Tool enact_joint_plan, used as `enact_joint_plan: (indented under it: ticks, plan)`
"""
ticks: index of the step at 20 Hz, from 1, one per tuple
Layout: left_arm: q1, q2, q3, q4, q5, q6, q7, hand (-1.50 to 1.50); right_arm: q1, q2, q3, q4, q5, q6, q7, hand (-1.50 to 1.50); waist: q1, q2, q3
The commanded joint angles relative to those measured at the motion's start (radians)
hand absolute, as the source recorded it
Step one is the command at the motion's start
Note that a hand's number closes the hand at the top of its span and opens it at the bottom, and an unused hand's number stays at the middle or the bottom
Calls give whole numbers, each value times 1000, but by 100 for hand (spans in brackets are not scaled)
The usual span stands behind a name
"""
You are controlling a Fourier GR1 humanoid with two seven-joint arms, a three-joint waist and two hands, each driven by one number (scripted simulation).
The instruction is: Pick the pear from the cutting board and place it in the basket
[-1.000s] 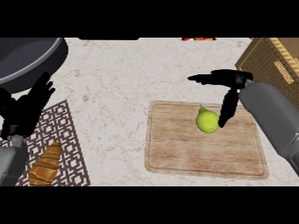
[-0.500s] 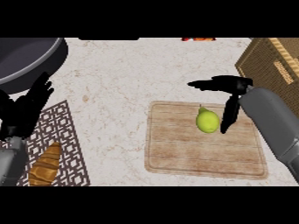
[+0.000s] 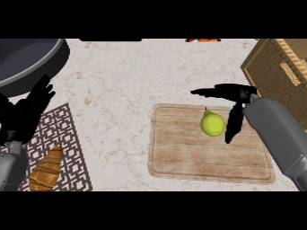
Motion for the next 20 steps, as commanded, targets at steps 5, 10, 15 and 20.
enact_joint_plan:
  ticks: [5, 10, 15, 20]
  plan:
    - [-24, 4, 34, -15, -8, -32, 38, 0, 63, 24, 17, -35, 115, -36, -29, -150, 0, 0, 0]
    - [23, -22, 26, -32, -24, -20, 14, 0, 61, 70, 101, 50, 231, -148, -159, 150, 12, 4, 1]
    - [-34, -15, 62, -11, -27, -27, 52, 0, 76, 70, 54, -58, 229, -52, -120, 150, 0, 0, 0]
    - [-12, -61, 19, -19, -56, -13, 11, 0, -20, 145, -72, 67, 221, -169, 93, 150, 13, 4, 0]
